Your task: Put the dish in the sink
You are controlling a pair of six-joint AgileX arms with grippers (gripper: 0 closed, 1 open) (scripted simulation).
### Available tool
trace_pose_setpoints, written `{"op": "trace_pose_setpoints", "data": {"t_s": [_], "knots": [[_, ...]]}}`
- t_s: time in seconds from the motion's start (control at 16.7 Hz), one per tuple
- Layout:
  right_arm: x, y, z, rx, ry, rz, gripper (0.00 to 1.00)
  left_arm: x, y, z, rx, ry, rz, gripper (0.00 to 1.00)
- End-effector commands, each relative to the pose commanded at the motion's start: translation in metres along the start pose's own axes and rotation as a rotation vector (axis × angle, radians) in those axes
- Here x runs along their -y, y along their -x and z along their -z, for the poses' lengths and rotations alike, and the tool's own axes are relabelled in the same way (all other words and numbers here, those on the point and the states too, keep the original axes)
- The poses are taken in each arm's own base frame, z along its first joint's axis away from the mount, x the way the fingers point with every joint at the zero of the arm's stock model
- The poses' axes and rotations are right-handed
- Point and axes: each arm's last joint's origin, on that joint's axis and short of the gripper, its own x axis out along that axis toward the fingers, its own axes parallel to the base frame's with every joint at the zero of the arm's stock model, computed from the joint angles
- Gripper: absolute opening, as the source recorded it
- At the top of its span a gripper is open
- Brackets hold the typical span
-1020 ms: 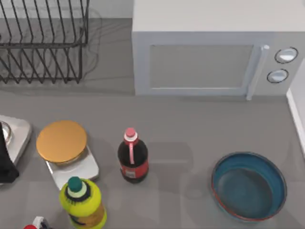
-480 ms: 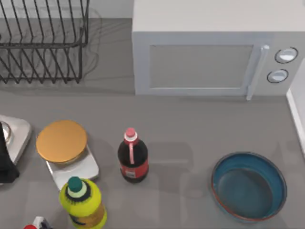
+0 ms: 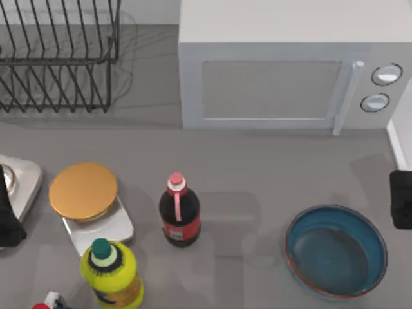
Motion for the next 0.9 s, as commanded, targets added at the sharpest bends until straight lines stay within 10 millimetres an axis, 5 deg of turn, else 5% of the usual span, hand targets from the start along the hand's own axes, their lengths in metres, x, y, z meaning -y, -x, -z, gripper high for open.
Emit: {"op": "trace_pose_setpoints", "data": {"t_s": [0.42,0.9], "knots": [[-0.039,-0.020,-0.040,-0.349,-0.001,0.104,1.00,0.000,0.000,0.000,0.000,0.000,0.000,1.00],[-0.040,-0.026,-0.041,-0.371,-0.002,0.113,1.00,0.000,0.000,0.000,0.000,0.000,0.000,1.00]]}}
